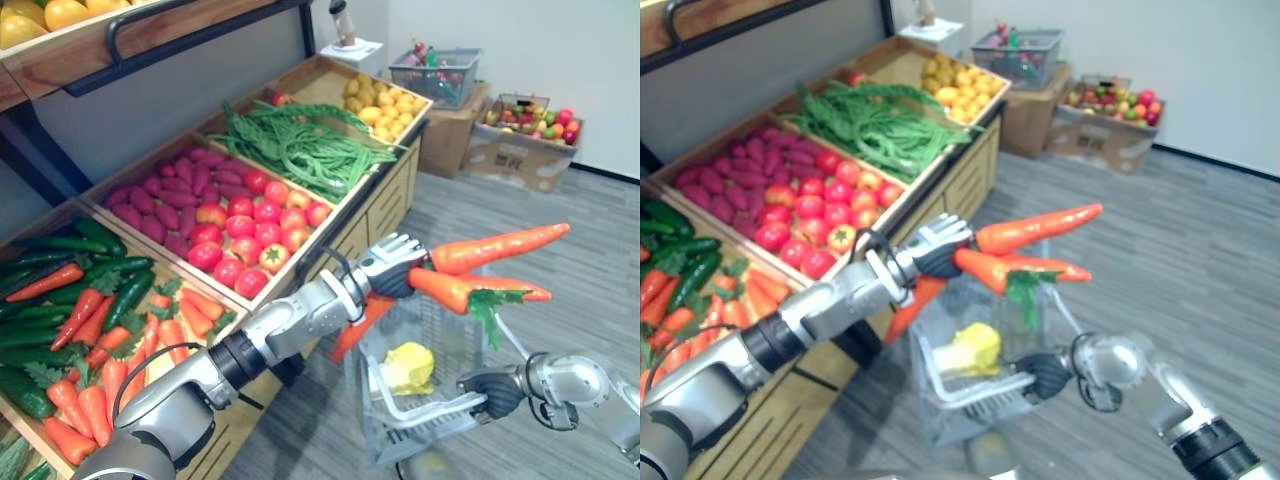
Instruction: Pick vegetable in the basket
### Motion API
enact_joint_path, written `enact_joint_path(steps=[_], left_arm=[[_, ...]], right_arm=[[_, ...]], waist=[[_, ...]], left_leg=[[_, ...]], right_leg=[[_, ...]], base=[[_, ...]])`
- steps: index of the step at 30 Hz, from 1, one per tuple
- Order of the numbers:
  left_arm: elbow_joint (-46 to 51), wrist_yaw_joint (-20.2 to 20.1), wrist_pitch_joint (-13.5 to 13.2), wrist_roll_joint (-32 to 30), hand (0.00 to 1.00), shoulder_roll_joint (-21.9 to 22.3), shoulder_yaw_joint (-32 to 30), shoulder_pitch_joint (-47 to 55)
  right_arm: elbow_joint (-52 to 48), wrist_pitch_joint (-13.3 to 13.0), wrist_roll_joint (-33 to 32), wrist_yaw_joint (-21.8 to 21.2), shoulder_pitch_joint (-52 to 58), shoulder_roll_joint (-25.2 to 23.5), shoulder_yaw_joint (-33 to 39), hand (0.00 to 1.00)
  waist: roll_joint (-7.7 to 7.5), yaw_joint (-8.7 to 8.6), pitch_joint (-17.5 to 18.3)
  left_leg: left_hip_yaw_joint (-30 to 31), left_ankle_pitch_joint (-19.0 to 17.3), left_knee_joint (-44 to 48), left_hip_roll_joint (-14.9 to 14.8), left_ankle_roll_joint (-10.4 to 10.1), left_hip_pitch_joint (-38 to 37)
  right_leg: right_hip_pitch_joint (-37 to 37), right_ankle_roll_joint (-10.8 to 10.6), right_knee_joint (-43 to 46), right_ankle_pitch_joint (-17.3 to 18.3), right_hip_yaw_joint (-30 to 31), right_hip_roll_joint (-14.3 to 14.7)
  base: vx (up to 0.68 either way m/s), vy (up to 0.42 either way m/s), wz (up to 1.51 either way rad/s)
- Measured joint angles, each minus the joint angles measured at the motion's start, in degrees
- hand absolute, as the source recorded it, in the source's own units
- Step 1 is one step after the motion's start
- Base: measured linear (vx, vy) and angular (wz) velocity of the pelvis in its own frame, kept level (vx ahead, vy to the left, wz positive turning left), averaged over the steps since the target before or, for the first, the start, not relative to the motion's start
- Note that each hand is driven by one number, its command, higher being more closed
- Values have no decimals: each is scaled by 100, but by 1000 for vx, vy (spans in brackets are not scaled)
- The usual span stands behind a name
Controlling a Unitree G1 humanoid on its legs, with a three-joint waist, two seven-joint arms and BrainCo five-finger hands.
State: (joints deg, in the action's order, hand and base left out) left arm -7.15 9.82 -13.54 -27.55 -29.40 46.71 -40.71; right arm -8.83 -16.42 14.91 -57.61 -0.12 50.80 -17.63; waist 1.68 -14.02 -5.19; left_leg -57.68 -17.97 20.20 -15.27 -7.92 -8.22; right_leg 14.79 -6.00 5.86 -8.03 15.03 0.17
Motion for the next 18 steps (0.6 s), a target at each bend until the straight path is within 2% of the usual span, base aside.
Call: enact_joint_path(steps=[2,5,11,14,18], left_arm=[[-19,-2,1,2,100,17,0,0],[-103,-2,-2,2,100,53,0,0],[-244,-3,-7,1,100,138,-2,6],[-234,-4,-15,2,100,247,-4,15],[45,-16,-31,30,100,211,4,265]], right_arm=[[-77,143,-146,-140,-91,-3,-181,100],[-96,232,-169,-64,-215,-17,-371,100],[663,220,-170,662,-538,-67,-419,100],[1167,319,-198,1054,-705,-68,-296,100],[1734,386,-242,1487,-794,-87,-99,100]], waist=[[5,9,3],[15,13,9],[23,51,16],[27,164,19],[31,199,21]], left_leg=[[0,0,2,-1,0,2],[3,0,4,-4,0,1],[30,1,4,-7,3,-4],[59,6,4,-10,10,6],[315,5,19,-54,27,67]], right_leg=[[0,0,-1,0,-2,0],[-2,0,-3,-1,-7,0],[-38,1,-10,-1,-53,-24],[-46,1,-10,-1,-93,-42],[-124,31,-67,25,-321,-112]], base=[[0,0,0],[0,0,0],[7,-2,3],[7,-8,8],[12,-14,26]])
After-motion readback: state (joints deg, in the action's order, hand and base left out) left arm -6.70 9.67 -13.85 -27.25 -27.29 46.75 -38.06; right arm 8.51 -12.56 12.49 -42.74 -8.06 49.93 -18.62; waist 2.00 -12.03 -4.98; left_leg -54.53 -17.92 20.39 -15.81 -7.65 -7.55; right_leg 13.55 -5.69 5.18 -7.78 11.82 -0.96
